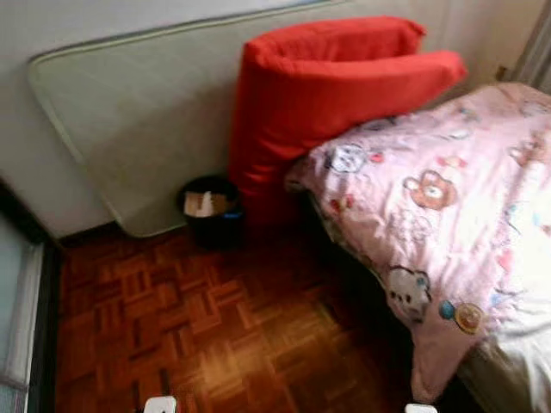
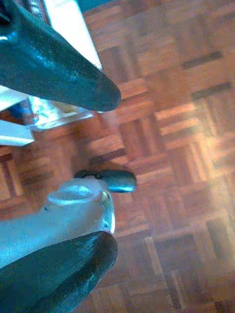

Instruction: Clean up the room

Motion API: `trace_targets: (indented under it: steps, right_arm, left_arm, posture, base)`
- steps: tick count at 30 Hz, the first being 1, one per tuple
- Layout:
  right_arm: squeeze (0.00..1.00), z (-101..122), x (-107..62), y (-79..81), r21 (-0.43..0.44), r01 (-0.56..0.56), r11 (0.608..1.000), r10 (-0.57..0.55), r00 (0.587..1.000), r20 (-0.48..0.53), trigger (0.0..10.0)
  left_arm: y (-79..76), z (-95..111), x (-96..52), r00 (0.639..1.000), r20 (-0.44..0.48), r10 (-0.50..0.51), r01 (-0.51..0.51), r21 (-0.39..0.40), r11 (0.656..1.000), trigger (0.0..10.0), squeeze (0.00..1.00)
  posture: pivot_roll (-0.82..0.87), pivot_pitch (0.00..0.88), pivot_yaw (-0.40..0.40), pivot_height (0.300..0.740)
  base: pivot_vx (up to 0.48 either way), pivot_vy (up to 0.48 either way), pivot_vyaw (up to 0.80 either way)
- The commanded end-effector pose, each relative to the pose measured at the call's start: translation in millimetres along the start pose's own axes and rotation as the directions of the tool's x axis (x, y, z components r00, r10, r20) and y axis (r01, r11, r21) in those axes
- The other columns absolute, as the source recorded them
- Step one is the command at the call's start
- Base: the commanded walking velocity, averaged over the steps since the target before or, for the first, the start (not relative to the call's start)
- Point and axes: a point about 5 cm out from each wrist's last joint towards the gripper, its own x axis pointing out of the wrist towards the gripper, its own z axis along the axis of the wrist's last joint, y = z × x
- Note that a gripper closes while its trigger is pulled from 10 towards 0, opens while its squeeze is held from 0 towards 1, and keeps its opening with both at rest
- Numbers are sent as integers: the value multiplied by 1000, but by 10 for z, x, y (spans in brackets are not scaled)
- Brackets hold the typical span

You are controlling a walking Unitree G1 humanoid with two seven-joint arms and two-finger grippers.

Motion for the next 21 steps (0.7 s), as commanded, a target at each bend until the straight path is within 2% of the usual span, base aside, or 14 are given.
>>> trace_targets:
  steps: [1, 5, 11, 17, 21]
  right_arm:
    - [0, -111, -24, 31, 1, -8, 1000, 8, 999, -37, 10000]
    - [0, -121, -27, 35, 19, -7, 1000, 7, 999, -38, 10000]
    - [0, -154, -36, 67, -13, -21, 1000, 21, 999, -44, 10000]
    - [0, -158, -39, 80, -29, -25, 999, 24, 999, -39, 10000]
    - [0, -162, -40, 84, -12, -24, 1000, 23, 999, -38, 10000]
  left_arm:
    - [39, -73, -17, 999, -36, 11, -10, 7, 1000, 10000, 0]
    - [49, -77, -19, 999, -42, 12, -12, 5, 1000, 10000, 0]
    - [31, -72, -16, 999, -34, 12, -11, 5, 1000, 10000, 0]
    - [25, -74, -16, 999, -31, 11, -11, 5, 1000, 10000, 0]
    - [24, -74, -16, 999, -30, 10, -10, 6, 1000, 10000, 0]
  posture:
    - [1, 163, 23, 740]
    - [1, 163, 23, 740]
    - [2, 165, 23, 740]
    - [3, 167, 22, 740]
    - [3, 167, 22, 740]
  base:
    - [0, 0, 519]
    - [0, 0, 0]
    - [0, 0, 0]
    - [121, 0, 753]
    - [252, 0, 0]
